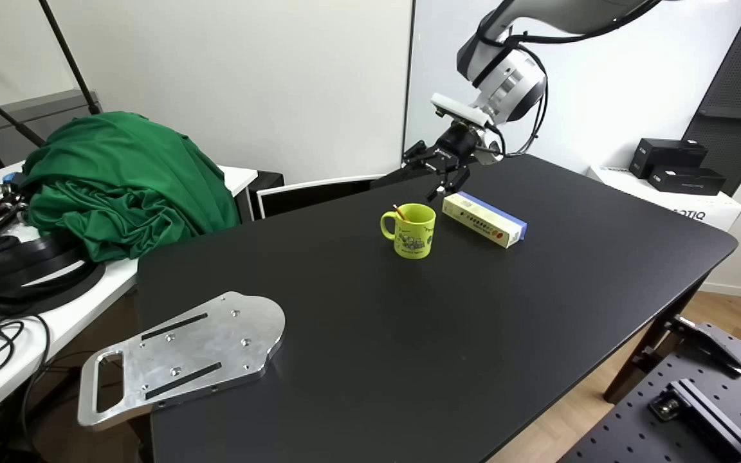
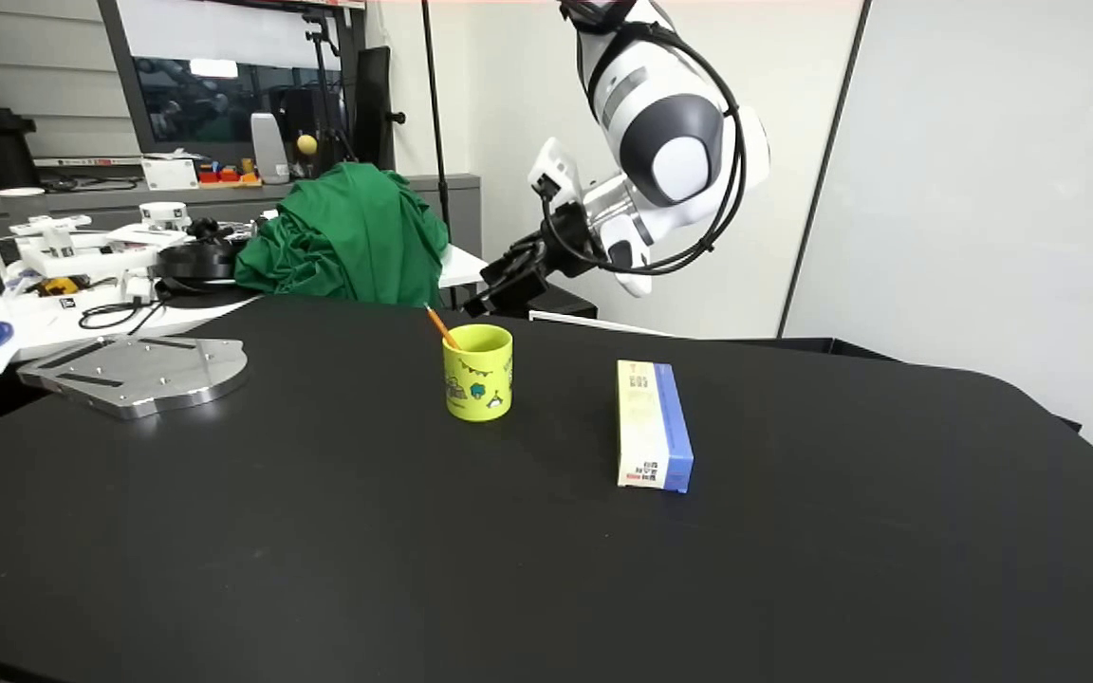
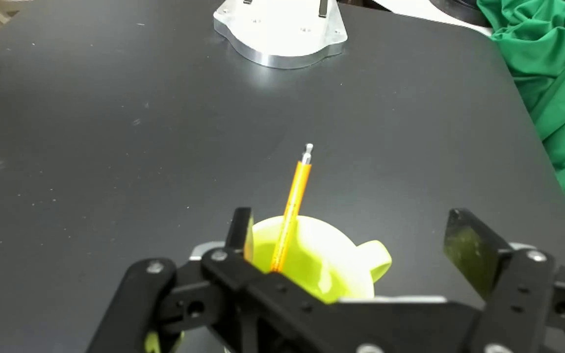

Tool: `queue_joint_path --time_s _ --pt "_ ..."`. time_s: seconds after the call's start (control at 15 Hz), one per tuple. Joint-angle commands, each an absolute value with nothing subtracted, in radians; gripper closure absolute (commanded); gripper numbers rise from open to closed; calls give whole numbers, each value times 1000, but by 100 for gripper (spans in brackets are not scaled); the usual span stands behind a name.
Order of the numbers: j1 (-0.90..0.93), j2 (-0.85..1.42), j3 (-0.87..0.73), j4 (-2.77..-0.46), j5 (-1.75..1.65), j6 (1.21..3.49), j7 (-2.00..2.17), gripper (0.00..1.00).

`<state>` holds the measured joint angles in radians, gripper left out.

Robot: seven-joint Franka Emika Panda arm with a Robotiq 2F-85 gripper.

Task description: Put the orange object into the mug, then on top of the box then back into the mug.

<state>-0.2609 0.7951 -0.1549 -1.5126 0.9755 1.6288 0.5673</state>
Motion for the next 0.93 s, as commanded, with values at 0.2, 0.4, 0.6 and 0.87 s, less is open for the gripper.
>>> queue_joint_path --time_s 0.2,0.4,0.6,0.87 --pt "-219 675 -172 -1599 926 1650 513 0" --pt "-228 704 -162 -1565 926 1639 510 0" --pt "-217 687 -164 -1594 920 1657 495 0" --pt "-217 686 -166 -1599 919 1658 490 0"
